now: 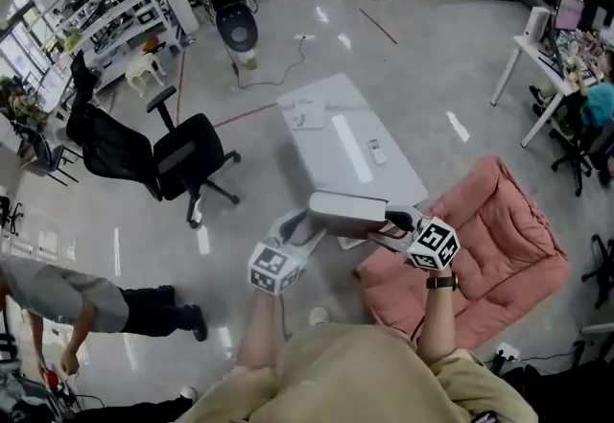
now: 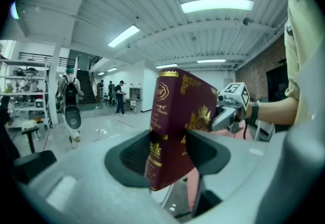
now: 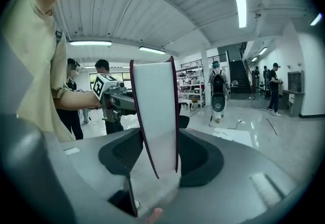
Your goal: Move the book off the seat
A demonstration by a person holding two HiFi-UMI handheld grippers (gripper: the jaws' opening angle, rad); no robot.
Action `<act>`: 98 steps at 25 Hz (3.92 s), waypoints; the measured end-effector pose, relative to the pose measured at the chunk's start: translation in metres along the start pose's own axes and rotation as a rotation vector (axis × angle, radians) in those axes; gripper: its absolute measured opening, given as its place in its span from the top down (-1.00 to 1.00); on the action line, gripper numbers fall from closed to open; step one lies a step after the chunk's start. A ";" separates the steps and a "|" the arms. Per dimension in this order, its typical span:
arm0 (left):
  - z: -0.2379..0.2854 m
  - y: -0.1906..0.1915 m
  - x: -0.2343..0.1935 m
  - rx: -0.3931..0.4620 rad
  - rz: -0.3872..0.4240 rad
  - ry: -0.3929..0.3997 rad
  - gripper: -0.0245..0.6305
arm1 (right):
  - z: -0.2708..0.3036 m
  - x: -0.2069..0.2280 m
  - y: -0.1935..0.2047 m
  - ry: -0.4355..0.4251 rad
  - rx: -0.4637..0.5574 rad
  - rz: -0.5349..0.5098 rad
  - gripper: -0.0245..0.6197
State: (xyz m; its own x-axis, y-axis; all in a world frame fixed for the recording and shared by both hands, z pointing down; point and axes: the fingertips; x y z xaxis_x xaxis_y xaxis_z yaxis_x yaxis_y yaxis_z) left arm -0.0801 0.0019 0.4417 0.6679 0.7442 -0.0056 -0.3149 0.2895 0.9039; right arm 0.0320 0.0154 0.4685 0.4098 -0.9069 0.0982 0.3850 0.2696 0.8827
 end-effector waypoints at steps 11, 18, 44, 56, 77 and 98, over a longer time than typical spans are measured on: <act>-0.119 0.069 -0.144 0.082 -0.092 -0.137 0.28 | 0.177 -0.051 -0.074 -0.095 0.008 -0.048 0.28; -0.182 0.058 -0.191 0.106 -0.109 -0.204 0.27 | 0.221 -0.075 -0.136 -0.159 -0.006 -0.101 0.28; 0.121 -0.025 -0.407 -0.056 -0.063 -0.051 0.28 | 0.299 0.278 -0.136 -0.126 0.073 0.100 0.27; 0.265 0.007 -0.366 -0.198 -0.070 0.246 0.28 | 0.255 0.336 -0.019 0.057 0.116 0.485 0.26; 0.352 0.071 -0.571 -0.269 -0.417 0.169 0.27 | 0.423 0.486 -0.038 -0.055 -0.001 0.690 0.26; 0.576 0.213 -0.791 -0.365 -0.718 0.134 0.28 | 0.629 0.727 0.059 0.014 -0.075 1.085 0.27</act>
State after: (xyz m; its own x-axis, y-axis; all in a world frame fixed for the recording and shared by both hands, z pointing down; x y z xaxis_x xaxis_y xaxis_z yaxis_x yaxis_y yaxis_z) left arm -0.2870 -0.8722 0.8849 0.7113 0.3621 -0.6025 -0.0563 0.8837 0.4647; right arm -0.1676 -0.8320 0.8814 0.5709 -0.1696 0.8033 -0.1388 0.9444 0.2981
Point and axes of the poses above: the fingertips, and each gripper's own axes: z forward along the fingers, x to its right, y out of its underside, and after that the axes turned 9 degrees about -x, right-handed
